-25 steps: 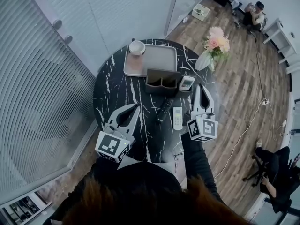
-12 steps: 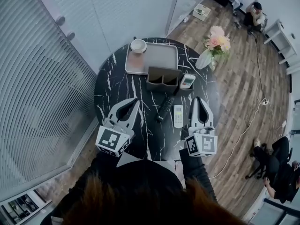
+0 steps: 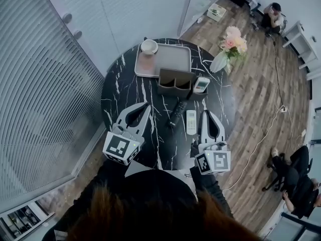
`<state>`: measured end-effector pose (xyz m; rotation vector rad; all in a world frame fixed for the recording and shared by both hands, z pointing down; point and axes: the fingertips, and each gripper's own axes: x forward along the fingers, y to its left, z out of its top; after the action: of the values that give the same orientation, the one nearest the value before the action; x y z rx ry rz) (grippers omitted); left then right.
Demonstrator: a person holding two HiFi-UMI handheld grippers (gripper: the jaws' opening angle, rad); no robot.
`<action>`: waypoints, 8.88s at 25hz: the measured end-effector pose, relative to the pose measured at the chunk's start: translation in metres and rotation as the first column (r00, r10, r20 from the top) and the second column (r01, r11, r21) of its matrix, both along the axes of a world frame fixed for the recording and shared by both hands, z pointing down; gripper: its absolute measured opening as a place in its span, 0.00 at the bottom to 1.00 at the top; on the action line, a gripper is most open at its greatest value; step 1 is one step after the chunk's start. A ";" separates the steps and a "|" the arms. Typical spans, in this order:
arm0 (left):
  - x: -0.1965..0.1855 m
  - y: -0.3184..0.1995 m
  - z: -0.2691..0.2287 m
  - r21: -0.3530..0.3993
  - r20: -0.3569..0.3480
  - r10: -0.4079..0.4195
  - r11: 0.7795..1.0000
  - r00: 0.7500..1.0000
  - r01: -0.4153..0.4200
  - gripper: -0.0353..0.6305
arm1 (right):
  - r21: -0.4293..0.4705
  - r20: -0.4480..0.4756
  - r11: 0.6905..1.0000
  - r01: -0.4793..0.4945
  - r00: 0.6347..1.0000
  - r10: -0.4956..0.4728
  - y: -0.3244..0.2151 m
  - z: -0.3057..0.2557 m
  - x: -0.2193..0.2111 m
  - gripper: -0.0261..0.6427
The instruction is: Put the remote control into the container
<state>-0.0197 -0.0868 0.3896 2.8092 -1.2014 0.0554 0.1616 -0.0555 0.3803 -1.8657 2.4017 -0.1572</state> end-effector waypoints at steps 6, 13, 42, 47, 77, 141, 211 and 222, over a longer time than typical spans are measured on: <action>-0.002 0.002 -0.005 0.017 -0.007 -0.003 1.000 1.000 0.004 0.05 | 0.008 -0.002 1.000 0.008 1.000 -0.008 0.003 -0.005 -0.002 0.08; -0.002 0.002 -0.004 0.010 -0.004 -0.003 1.000 1.000 0.003 0.05 | -0.005 0.003 1.000 0.010 1.000 -0.010 0.010 0.000 -0.003 0.08; 0.021 0.003 -0.005 0.008 0.000 0.020 1.000 1.000 -0.020 0.05 | -0.330 -0.082 0.942 -0.057 0.996 0.032 -0.033 0.120 0.038 0.08; 0.018 0.004 -0.007 0.019 0.014 0.013 1.000 1.000 -0.013 0.05 | -0.479 -0.049 0.878 -0.024 0.999 0.001 -0.049 0.166 0.035 0.08; -0.016 0.006 -0.004 0.027 0.038 -0.047 0.999 0.998 0.046 0.05 | -0.798 -0.226 0.591 -0.117 0.968 -0.114 -0.069 0.302 0.038 0.42; -0.044 -0.014 -0.009 0.034 0.022 -0.058 0.998 0.998 0.058 0.05 | -0.016 -0.060 0.999 0.041 0.997 -0.041 -0.151 0.012 -0.029 0.42; -0.049 -0.140 0.026 -0.031 0.025 0.044 0.999 0.999 -0.043 0.05 | -0.193 -0.165 0.963 -0.188 0.974 0.157 -0.195 0.161 -0.091 0.42; -0.041 -0.133 0.020 -0.017 0.019 0.044 0.999 0.999 -0.044 0.05 | -0.244 -0.180 0.958 -0.149 0.978 0.107 -0.196 0.162 -0.093 0.42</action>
<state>-0.0607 -0.2201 0.4093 2.8278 -1.1375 0.0950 0.0690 -0.2513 0.5422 -2.2232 2.4551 -0.3313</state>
